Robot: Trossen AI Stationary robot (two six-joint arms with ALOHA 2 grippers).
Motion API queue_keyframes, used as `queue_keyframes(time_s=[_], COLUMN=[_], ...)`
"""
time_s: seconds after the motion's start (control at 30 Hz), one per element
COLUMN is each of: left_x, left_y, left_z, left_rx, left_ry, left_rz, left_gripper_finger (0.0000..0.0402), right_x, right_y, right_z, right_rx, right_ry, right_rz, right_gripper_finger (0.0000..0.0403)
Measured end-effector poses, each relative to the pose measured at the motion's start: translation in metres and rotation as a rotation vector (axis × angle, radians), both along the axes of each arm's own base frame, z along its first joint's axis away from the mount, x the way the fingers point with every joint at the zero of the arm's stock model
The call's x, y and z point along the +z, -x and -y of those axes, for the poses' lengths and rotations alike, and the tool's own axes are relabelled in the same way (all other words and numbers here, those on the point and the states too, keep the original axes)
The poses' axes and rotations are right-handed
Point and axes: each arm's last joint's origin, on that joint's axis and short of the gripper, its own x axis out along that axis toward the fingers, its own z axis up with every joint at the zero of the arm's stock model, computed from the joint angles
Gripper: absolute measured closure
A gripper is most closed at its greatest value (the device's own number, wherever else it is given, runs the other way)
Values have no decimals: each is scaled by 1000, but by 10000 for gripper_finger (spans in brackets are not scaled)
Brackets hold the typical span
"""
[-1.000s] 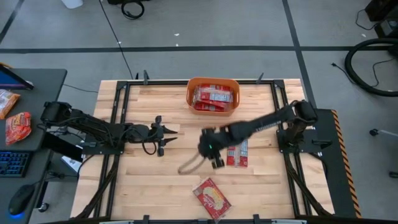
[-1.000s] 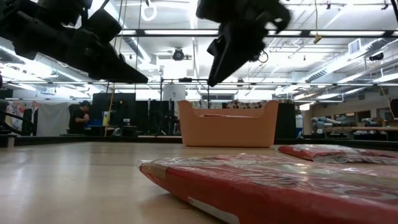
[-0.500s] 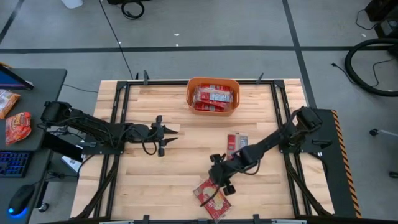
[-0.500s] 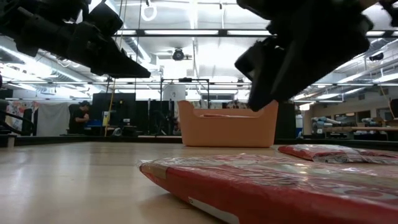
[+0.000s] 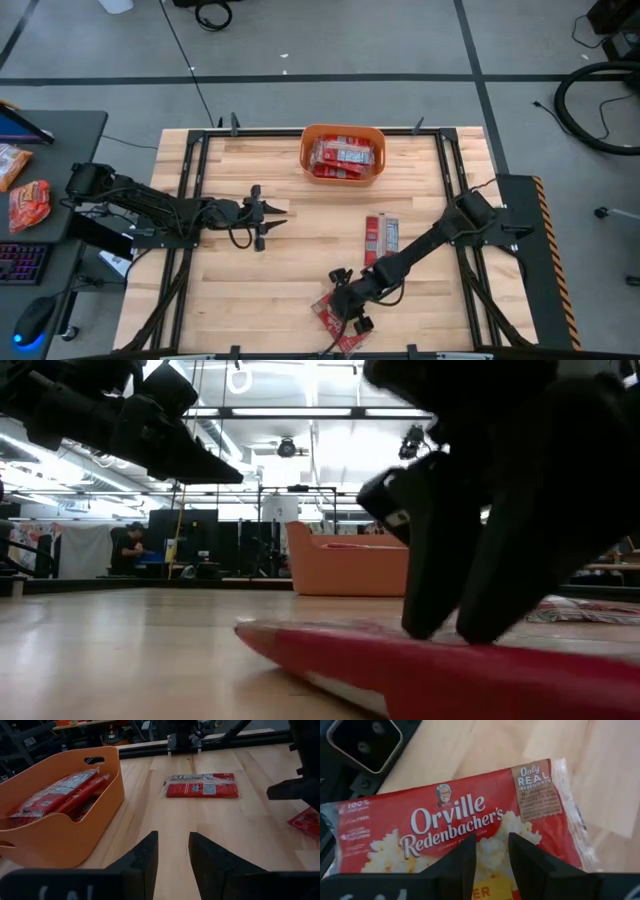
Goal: Sort popcorn bags into baskets
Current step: Put the red popcorn bag into the orange bin
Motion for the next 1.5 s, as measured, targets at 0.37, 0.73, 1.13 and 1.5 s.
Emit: queue_keyframes(time_s=[0.37,0.73,1.13,1.5], left_x=[1,-8,-34,-67], left_y=[0,-8,-39,-86], left_z=[0,1,12,37], left_rx=[0,-5,3,-71], left_ry=[2,-20,-82,-426], left_rz=[9,6,-62,-308], left_gripper_finger=[288,288,275,191], right_x=[6,53,68,32], right_y=[0,-3,32,55], right_z=[72,111,108,105], right_rx=[-460,-548,-574,-610], right_ry=[328,490,261,206], right_rz=[-136,27,-111,-222], right_gripper_finger=[288,289,289,288])
